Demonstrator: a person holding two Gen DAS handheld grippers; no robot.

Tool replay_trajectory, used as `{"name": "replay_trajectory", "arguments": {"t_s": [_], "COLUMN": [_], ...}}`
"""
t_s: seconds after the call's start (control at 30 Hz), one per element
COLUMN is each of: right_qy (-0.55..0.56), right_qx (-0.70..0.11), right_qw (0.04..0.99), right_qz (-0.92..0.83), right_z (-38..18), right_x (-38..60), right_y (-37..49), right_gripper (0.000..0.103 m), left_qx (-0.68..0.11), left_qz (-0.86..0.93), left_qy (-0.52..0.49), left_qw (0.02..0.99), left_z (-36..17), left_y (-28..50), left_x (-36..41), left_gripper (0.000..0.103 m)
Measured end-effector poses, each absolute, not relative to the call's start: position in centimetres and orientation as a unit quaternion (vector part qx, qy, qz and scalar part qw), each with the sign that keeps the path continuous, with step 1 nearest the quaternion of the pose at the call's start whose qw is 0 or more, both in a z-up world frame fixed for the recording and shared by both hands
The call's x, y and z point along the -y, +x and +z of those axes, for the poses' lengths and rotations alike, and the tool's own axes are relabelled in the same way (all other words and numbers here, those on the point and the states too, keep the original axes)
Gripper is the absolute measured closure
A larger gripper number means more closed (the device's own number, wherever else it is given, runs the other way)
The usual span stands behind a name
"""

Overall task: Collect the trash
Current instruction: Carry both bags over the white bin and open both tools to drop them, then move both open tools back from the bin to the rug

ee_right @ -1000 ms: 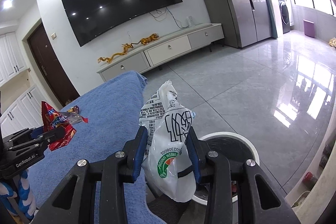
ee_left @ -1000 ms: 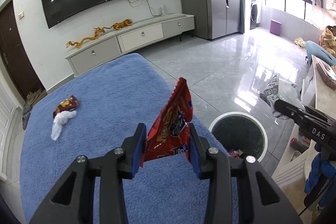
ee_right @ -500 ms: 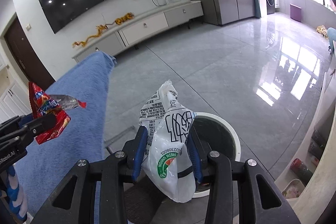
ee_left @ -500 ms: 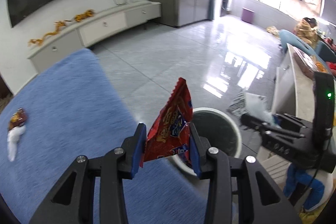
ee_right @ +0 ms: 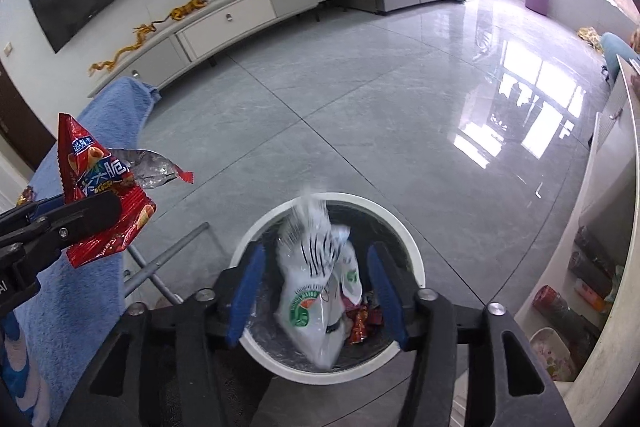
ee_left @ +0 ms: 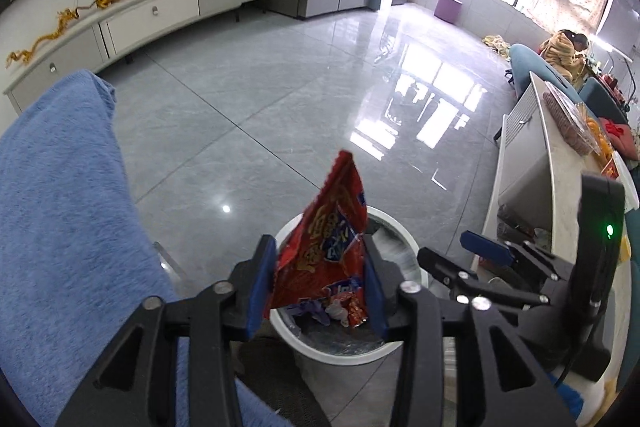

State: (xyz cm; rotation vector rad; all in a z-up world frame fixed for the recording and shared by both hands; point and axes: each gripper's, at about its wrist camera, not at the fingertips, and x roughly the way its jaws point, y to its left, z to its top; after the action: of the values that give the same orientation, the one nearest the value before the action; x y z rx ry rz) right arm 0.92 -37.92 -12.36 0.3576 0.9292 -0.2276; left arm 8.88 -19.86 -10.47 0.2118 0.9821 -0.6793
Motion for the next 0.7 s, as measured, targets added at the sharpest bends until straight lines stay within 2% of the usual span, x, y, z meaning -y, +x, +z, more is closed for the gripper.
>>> {"name": "replay_trajectory", "arguments": {"t_s": [0.17,0.3,0.7], "right_qy": [0.182,0.192,0.199], "right_qx": [-0.446,-0.44,-0.404], "right_qw": [0.867,0.865,0.874], "right_qz": [-0.128,-0.144,-0.183], "right_z": [-12.7,-12.1,-8.6], "right_x": [39.2,39.6,40.1], "right_y": [0.4,0.1,-2.6], "right_gripper": [0.042,0.041,0.04], "left_qx": [-0.484,-0.487,-0.498], "left_qz": [-0.334,-0.343,-0.374], "left_qy": [0.074,0.059,0.042], "left_qw": [0.805,0.801,0.782], "left_z": [-11.3,-11.2,-10.3], "left_y": [10.1,10.4,9.6], "left_x": [21.0,21.7,21.8], "left_gripper": [0.053,0.044,0.032]}}
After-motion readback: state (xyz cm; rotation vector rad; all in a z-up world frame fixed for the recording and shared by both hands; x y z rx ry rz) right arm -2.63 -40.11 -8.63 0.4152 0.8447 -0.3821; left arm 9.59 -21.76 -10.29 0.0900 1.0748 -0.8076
